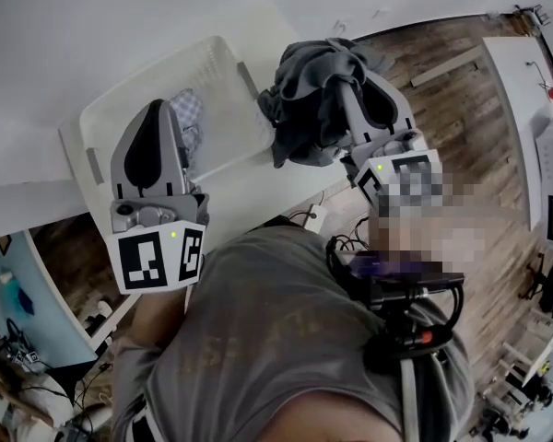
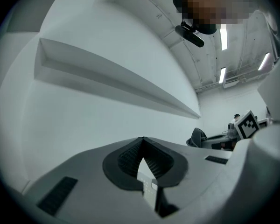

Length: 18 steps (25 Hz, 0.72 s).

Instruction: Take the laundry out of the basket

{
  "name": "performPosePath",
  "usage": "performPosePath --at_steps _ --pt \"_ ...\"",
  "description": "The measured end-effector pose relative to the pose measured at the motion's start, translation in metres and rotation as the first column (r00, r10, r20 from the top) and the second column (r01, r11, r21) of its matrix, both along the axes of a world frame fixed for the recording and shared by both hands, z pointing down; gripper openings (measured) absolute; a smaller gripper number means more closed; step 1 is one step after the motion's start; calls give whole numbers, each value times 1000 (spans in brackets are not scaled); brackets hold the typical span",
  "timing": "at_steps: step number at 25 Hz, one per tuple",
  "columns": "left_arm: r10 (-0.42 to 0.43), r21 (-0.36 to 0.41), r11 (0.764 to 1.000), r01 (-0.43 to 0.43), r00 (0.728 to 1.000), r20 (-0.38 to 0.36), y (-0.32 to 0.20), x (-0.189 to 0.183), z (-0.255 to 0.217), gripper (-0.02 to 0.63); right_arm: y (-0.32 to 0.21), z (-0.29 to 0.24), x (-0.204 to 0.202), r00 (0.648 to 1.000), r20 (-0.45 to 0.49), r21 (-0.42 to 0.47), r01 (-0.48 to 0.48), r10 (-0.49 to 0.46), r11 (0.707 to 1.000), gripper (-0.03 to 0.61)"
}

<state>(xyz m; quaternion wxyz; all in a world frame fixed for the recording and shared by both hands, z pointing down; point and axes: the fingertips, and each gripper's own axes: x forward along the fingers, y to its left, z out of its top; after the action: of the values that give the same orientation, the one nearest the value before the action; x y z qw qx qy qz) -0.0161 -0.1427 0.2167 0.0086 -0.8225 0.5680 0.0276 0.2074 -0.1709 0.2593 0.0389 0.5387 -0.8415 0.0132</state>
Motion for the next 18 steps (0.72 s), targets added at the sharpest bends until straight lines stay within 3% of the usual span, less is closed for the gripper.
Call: performPosePath --at_steps 10,18 --pt "-4 -47 999 6 999 41 -2 1 15 8 3 108 -15 997 -56 -123 40 -47 992 52" --pt "-17 -65 998 22 996 82 8 4 20 8 3 132 -43 986 -53 -154 149 -159 977 64"
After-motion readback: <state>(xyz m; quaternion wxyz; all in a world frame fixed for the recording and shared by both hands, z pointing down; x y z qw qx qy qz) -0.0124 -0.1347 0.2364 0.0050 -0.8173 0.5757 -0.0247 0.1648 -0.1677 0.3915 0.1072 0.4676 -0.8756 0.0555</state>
